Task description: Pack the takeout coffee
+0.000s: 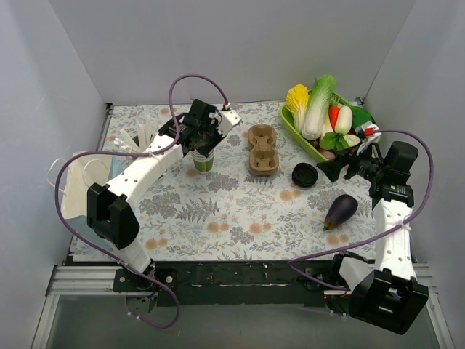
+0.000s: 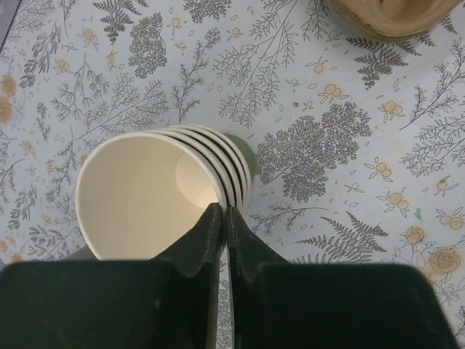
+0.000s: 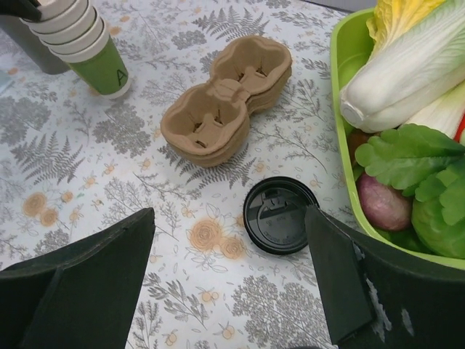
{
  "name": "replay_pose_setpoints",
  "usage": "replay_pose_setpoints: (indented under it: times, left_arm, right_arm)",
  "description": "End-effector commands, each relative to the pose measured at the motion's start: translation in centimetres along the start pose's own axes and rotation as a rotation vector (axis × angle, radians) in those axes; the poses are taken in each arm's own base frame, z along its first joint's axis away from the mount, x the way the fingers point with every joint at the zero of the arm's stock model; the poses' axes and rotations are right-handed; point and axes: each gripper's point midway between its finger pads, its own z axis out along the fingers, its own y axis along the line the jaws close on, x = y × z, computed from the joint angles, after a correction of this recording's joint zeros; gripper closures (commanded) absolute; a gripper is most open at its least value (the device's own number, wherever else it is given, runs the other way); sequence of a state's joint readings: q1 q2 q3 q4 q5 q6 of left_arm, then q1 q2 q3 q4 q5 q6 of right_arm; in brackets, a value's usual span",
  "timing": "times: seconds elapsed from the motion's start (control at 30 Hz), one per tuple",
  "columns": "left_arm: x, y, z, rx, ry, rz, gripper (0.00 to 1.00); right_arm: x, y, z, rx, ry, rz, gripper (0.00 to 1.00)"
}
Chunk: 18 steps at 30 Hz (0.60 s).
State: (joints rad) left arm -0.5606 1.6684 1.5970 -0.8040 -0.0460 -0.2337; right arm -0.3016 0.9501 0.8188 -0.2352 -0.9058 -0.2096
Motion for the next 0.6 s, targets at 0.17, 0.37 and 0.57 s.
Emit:
replay_pose_setpoints:
  times: [0.17, 0.37, 0.57]
  left_arm:
    - [-2.4, -1.4, -2.5, 0.083, -0.111, -0.054, 1.00]
    - [-1.0, -1.8, -3.6, 0.083, -0.115, -0.024, 1.00]
    - [-0.6, -1.9, -4.6, 0.079, -0.124, -0.002, 1.00]
  right_arm:
    - [-1.7, 6.8, 7.6, -0.276, 0.048, 0.062, 0.08]
    - [-0.5, 10.1, 12.8, -0.455, 0.136, 0.208, 0.08]
    - [0.8, 15.1, 16.4, -0.639, 0.200, 0.297, 0.06]
